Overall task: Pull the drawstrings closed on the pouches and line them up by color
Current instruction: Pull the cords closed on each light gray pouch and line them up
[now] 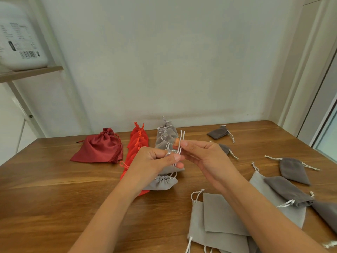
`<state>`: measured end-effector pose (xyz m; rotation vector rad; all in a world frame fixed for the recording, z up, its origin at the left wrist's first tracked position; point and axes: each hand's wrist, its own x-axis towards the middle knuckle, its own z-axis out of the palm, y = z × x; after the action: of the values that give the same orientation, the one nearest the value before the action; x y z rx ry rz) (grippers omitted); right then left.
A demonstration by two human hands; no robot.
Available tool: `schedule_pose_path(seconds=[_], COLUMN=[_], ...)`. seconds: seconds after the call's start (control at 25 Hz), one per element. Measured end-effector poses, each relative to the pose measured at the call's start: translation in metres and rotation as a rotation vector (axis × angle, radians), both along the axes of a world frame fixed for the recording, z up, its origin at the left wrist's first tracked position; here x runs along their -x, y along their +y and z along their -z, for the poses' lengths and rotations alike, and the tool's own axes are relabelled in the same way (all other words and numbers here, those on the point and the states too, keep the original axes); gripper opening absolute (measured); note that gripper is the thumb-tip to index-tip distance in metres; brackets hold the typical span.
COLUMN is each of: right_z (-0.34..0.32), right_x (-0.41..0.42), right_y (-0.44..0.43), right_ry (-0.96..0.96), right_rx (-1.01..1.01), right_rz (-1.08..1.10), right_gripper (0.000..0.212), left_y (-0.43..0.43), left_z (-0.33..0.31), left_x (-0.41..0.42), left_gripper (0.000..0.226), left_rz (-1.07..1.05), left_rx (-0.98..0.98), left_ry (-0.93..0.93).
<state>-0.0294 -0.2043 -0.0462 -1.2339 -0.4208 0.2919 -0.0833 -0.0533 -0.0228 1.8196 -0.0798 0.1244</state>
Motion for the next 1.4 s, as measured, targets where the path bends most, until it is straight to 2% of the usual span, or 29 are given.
schedule_pose_path(seconds=[0.4, 0.56, 0.88, 1.08, 1.24, 1.4], right_z=[-0.0003, 0.0023, 0.0048, 0.0012, -0.0013, -0.0015], right_x=[-0.0006, 0.0003, -0.0033, -0.0037, -0.0041, -0.0038], right_y=[-0.0002, 0.0041, 0.0017, 0.0026, 0.0021, 0.0027], right_ry=[0.05, 0.086, 0.096, 0.203, 0.219, 0.101], right_rx=[-0.03, -0.026, -0.034, -0.234, -0.32, -0.244], right_rz=[-0.071, -0.183, -0.157, -0.1, -0.1, -0.056], right_gripper=[0.027, 0.041, 0.044, 0.017, 0.02, 0.02], left_y=[-0.0001, 0.0005, -0.0006, 0.0014, 0.0054, 0.0051], left_z=[-0.004, -0.0036, -0.0042, -0.0022, 0.0007, 0.0043], left_x=[0.0026, 0.0025, 0.0034, 0.0029, 0.0014, -0.0024], left_gripper=[0.016, 0.021, 0.017, 0.018, 0.021, 0.024], left_rz=[0.012, 0.009, 0.065, 0.078, 0.079, 0.03], left_rx=[0.004, 0.04, 0.109, 0.104, 0.102, 0.01], left_ry=[0.003, -0.001, 0.047, 0.057, 0.051, 0.007])
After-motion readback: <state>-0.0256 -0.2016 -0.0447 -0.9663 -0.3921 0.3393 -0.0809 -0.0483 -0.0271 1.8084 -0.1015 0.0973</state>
